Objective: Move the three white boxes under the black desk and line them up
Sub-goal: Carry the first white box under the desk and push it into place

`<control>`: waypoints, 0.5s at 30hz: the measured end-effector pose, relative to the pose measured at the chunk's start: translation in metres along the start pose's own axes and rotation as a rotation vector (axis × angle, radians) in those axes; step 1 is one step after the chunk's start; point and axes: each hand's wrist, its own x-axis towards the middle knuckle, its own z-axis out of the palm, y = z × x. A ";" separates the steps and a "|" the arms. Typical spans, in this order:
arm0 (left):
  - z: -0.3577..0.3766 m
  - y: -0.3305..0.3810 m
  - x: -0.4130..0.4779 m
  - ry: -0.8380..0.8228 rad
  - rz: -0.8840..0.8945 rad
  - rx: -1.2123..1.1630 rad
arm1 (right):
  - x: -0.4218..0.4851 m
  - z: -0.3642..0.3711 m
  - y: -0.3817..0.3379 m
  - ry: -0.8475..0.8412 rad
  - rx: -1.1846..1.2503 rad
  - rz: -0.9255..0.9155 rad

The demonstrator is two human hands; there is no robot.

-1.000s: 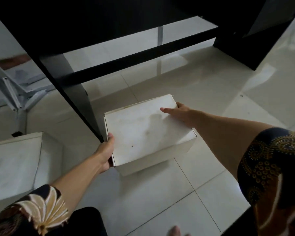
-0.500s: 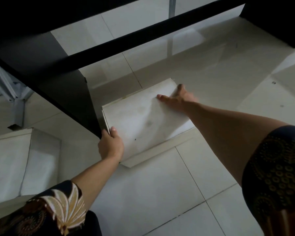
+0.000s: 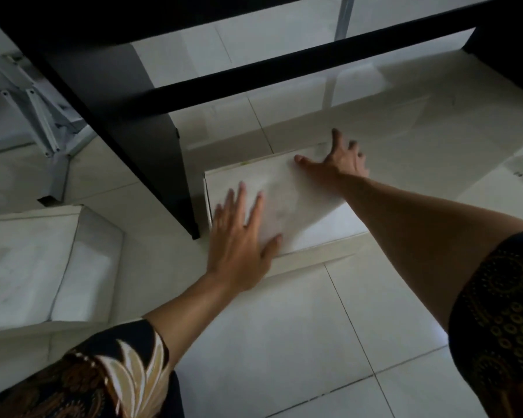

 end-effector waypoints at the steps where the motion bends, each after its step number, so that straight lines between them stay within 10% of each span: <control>1: 0.003 0.008 -0.001 -0.039 0.053 0.024 | 0.002 0.002 -0.006 -0.015 -0.041 -0.050; 15: -0.003 -0.037 0.027 -0.286 0.322 0.216 | -0.012 -0.003 0.010 -0.032 -0.260 -0.172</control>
